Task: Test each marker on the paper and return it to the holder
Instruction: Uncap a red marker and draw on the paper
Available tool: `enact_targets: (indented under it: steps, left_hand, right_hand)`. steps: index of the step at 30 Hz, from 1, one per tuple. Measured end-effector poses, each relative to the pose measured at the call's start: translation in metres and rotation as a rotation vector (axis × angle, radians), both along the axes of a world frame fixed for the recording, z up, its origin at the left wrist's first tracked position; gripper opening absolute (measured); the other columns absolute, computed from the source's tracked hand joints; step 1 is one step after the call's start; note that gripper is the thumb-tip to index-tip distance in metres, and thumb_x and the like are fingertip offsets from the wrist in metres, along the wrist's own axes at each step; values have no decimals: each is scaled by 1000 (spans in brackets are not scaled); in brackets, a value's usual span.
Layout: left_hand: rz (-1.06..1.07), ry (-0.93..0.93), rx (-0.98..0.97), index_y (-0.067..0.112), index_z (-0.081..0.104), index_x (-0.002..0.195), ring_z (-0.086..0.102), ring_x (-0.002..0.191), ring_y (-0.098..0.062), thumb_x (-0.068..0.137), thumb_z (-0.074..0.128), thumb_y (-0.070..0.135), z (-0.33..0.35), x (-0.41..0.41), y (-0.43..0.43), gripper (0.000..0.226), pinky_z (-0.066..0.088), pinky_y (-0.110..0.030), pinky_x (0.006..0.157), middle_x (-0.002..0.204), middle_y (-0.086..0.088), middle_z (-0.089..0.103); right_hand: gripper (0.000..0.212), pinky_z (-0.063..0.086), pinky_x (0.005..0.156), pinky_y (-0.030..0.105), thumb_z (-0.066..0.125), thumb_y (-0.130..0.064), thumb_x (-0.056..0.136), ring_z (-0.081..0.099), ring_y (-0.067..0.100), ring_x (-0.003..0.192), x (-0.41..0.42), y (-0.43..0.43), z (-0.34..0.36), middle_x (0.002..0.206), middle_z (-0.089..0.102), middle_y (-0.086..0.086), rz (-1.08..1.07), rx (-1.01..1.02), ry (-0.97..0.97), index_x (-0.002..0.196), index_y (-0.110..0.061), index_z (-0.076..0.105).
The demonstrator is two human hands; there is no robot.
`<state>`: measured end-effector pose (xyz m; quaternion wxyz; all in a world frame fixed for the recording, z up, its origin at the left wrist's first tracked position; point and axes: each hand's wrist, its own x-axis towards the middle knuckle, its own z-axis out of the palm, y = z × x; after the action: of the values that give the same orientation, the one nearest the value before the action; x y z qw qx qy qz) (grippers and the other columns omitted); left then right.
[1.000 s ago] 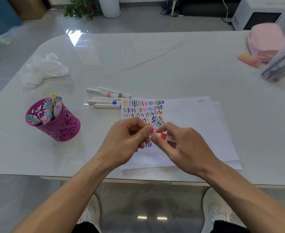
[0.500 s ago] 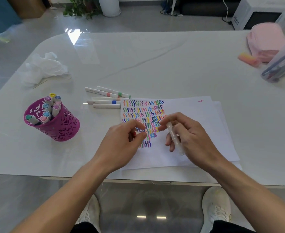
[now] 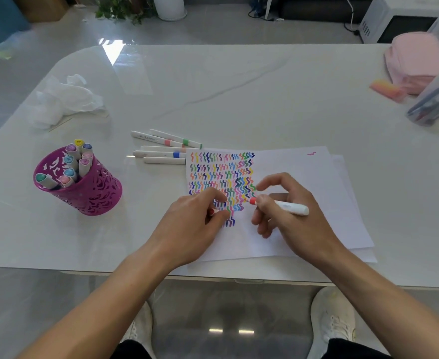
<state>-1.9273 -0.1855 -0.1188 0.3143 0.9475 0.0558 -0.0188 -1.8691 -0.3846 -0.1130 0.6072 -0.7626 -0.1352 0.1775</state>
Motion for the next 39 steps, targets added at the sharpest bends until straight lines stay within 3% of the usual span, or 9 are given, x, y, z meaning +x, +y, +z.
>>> enact_targets:
  steps: [3,9,24,31,39]
  left_hand:
    - [4,15,-4,32,56,124,54,74,-11,98,55,42,-2,0,0,28,39,-26,66,78,13,58]
    - [-4,32,23,35,53,136,50,80,-14,99,52,46,-6,1,0,39,42,-28,71,78,16,50]
    - [9,61,49,35,53,133,59,88,-11,100,50,48,-4,5,-3,36,57,-34,79,93,12,57]
    - [14,60,51,35,53,133,60,89,-12,99,50,48,-3,5,-4,37,57,-36,80,94,12,60]
    - [27,68,35,36,54,133,59,84,-9,99,52,48,-2,6,-5,37,57,-30,77,93,12,59]
  right_hand:
    - [15,54,54,38,64,-5,96,63,27,56,-2,-1,-7,69,70,15,-23,22,25,96,-14,51]
    - [21,55,52,38,71,-4,91,67,31,55,-2,0,-13,67,71,13,-72,0,0,83,-8,52]
    - [24,56,51,33,74,-10,92,70,28,55,-2,3,-16,67,73,12,-111,-55,5,83,-3,53]
    - [25,57,51,34,76,-10,91,70,27,55,-2,4,-15,66,73,10,-92,-90,-5,83,-2,53]
    - [26,53,46,34,76,-8,88,68,26,51,-1,3,-14,63,71,12,-133,-116,17,80,-3,52]
